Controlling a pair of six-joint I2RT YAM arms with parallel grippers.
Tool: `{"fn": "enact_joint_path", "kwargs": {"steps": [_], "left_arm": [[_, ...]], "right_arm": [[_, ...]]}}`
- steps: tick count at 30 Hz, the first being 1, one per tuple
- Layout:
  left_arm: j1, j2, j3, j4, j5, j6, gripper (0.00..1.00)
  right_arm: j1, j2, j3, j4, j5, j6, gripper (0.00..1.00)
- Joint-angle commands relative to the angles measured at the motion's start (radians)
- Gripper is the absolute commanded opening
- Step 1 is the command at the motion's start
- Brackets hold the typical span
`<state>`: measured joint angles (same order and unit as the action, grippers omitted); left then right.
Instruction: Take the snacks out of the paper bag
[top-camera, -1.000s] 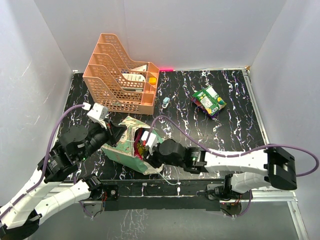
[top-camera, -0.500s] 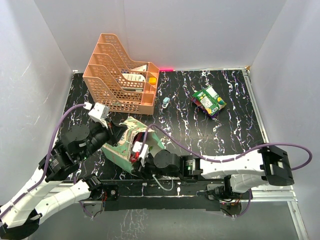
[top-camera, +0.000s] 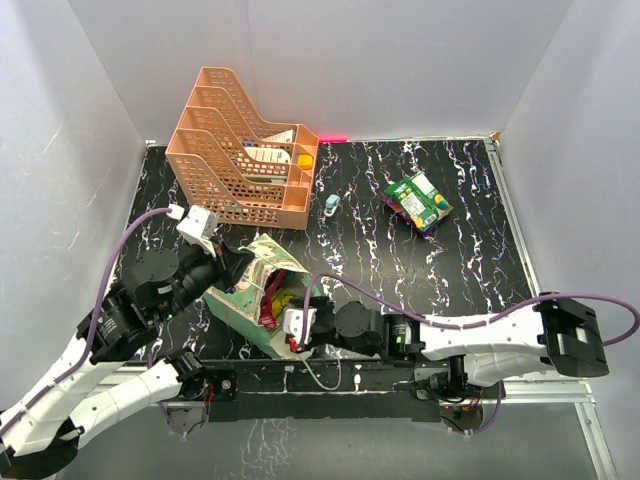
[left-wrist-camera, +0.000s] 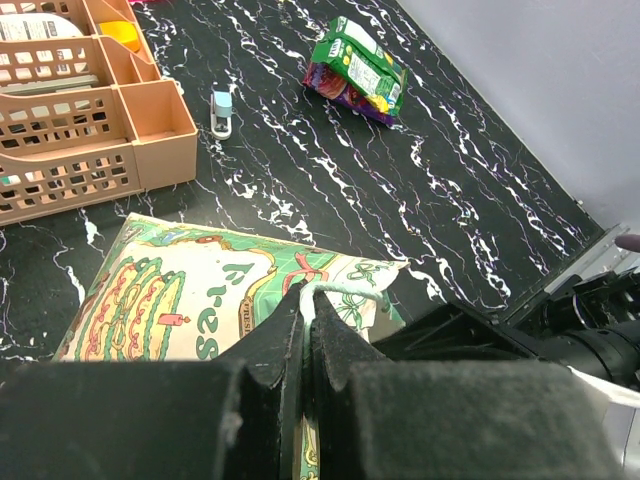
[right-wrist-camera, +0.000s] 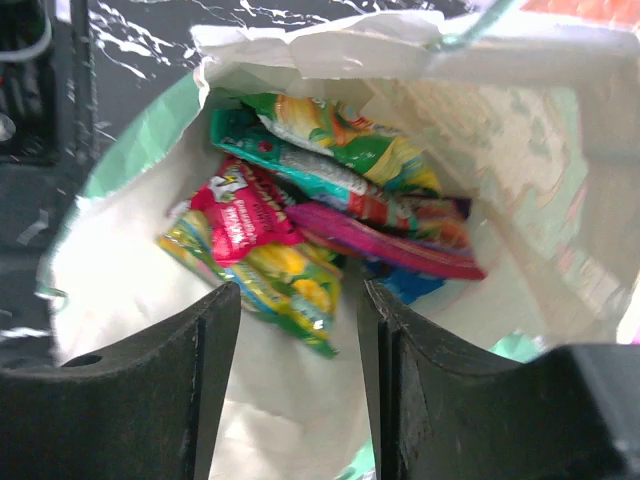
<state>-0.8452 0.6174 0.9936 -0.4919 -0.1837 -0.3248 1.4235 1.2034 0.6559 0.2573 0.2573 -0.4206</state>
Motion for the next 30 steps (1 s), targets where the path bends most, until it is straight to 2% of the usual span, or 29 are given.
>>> {"fn": "enact_joint_path", "kwargs": {"steps": [1, 7, 10, 20, 30], "left_arm": [[0.003, -0.011, 0.042, 0.001, -0.012, 0.006, 0.0], [0.003, -0.005, 0.046, 0.017, -0.006, 0.013, 0.0], [0.003, 0.001, 0.053, 0.014, 0.002, 0.017, 0.0], [0.003, -0.023, 0.033, 0.033, 0.014, 0.004, 0.0], [0.003, -0.033, 0.04, 0.032, 0.009, 0.016, 0.0]], "right_arm": [[-0.062, 0.008, 0.037, 0.04, -0.115, -0.394, 0.54], [-0.194, 0.114, 0.087, -0.002, -0.296, -0.662, 0.6], [-0.227, 0.188, 0.152, -0.045, -0.334, -0.766, 0.6], [-0.279, 0.355, 0.291, -0.129, -0.358, -0.904, 0.6], [-0.286, 0.485, 0.375, -0.205, -0.266, -0.975, 0.57]]}}
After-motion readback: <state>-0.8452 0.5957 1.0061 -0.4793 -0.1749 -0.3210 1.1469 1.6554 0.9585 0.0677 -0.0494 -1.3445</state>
